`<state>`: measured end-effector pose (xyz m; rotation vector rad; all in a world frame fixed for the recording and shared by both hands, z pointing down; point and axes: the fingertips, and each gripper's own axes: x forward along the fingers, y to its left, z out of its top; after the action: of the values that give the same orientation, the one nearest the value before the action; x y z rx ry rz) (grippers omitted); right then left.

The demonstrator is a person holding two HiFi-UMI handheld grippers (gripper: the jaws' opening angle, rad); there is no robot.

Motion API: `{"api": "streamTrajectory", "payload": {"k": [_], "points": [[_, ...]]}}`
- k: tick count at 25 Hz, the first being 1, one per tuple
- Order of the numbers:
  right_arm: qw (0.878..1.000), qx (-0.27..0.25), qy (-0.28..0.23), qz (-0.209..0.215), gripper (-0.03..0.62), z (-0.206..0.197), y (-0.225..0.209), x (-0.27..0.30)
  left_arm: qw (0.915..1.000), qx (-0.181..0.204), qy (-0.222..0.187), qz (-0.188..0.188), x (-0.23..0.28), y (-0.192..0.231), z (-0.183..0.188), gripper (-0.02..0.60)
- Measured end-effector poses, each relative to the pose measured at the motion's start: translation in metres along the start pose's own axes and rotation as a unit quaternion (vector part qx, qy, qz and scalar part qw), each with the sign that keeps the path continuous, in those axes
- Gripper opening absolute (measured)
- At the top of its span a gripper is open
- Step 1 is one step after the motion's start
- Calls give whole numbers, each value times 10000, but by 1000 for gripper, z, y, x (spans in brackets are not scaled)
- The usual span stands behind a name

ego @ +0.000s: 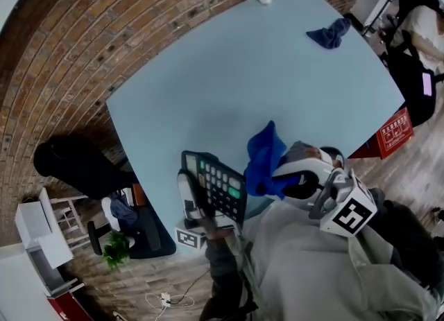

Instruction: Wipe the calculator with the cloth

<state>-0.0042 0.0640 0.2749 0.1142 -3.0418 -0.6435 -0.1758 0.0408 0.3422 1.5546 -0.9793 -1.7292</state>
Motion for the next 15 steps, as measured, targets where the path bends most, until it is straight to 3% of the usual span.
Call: {"api": "streamTrajectory", "payload": {"k": [2, 4, 7, 10, 11, 13, 15], "points": [[9986, 396, -236, 256, 63, 16, 9, -3, 9989, 428, 50, 163, -1, 2, 6, 43], [9948, 686, -340, 674, 63, 27, 23, 4, 9952, 880, 357, 228, 3, -2, 0, 43], [9940, 490, 215, 958, 63, 10, 40, 23, 9930, 1056, 536, 43, 10, -12, -19, 44], [9921, 582, 860, 701, 63, -14, 30, 36, 9861, 1522, 661, -8, 11, -18, -23, 44], [9908, 677, 1040, 540, 63, -25, 20, 38, 9799, 1808, 840, -1, 10, -21, -26, 48], [9890, 902, 1156, 193, 63, -40, -3, 42, 9584, 2518, 1338, 97, 7, -22, -38, 54], [9885, 1163, 963, -60, 63, -40, -20, 51, 9424, 2859, 1731, 158, 8, -18, -54, 53]]}}
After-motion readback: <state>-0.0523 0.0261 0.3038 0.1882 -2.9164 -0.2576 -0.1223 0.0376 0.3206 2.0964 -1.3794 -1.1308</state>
